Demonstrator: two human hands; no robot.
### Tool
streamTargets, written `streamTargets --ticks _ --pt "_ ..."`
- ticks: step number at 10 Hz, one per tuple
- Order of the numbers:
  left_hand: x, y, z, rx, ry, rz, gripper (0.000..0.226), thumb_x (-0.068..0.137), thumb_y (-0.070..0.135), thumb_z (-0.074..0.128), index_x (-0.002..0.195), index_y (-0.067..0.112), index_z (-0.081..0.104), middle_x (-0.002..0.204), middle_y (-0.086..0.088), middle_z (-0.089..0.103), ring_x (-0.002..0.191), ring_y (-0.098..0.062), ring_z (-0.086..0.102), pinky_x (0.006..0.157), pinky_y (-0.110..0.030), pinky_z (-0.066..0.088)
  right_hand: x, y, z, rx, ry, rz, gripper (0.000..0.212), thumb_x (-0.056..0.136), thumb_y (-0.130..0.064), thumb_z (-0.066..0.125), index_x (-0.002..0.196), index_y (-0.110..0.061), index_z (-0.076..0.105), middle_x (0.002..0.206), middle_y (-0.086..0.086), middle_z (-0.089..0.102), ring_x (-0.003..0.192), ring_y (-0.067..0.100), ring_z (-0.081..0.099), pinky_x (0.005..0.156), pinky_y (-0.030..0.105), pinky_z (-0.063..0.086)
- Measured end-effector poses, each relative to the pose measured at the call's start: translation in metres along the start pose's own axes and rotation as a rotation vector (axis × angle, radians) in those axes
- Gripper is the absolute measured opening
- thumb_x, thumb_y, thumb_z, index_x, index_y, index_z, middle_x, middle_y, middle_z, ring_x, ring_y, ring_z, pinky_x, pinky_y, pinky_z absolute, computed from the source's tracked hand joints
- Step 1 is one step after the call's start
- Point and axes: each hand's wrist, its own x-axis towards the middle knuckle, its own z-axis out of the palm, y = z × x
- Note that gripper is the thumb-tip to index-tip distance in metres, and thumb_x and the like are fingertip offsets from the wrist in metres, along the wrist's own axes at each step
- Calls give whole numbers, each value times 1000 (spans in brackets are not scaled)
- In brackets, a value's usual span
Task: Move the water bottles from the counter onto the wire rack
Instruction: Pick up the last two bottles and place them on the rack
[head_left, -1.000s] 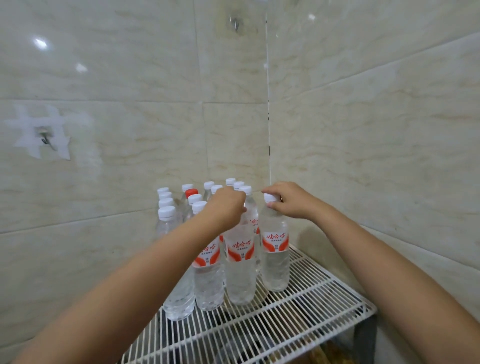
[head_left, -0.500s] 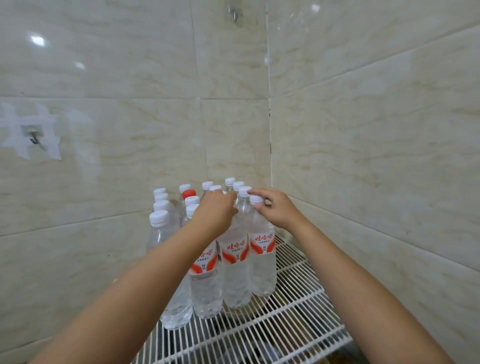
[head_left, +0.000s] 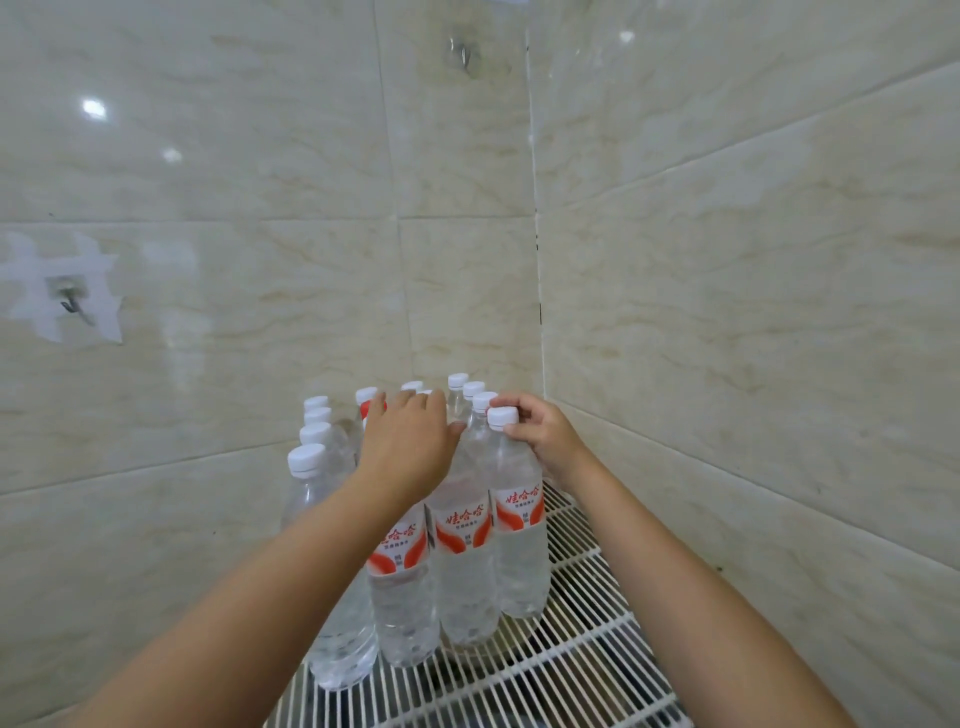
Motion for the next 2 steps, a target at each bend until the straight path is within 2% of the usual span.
streamTargets --ticks 1,2 --pt "-7 -10 9 53 -7 -63 58 99 42 17 146 8 14 157 -9 10 146 -24 -1 118 -47 -1 -6 4 3 -434 22 -134 40 92 -2 44 132 -5 44 135 13 46 125 26 43 100 29 36" --pt "-15 -14 21 108 2 -92 68 96 50 8 147 8 -7 157 -11 -12 144 -24 -18 116 -46 -12 -14 -5 5 -723 95 -229 48 96 -15 42 142 -10 27 153 10 22 142 21 18 115 32 16"
